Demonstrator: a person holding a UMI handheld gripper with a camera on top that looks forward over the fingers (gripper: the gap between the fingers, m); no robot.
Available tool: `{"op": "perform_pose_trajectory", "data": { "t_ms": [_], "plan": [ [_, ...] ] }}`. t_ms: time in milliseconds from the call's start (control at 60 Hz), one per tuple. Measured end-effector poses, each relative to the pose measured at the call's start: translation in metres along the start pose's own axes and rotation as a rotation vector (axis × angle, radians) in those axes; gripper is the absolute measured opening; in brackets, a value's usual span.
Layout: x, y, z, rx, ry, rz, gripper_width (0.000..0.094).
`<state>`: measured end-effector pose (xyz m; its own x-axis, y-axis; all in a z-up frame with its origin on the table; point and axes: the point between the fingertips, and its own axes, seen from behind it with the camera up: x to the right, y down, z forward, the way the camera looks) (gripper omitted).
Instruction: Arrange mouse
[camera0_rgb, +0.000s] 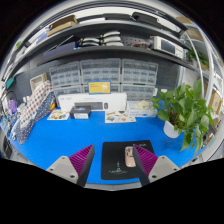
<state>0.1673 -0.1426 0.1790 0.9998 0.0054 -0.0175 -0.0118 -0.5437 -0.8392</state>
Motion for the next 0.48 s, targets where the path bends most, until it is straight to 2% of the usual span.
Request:
{"op": "perform_pose_trajectory", "data": {
  "t_ms": [233, 483],
  "plan": [
    [-0.029, 0.012, -0.045, 0.01, -0.025, -0.007, 0.0763],
    [-0.059, 0.025, -0.062, 0.002, -0.07, -0.006, 0.0764]
  ]
}}
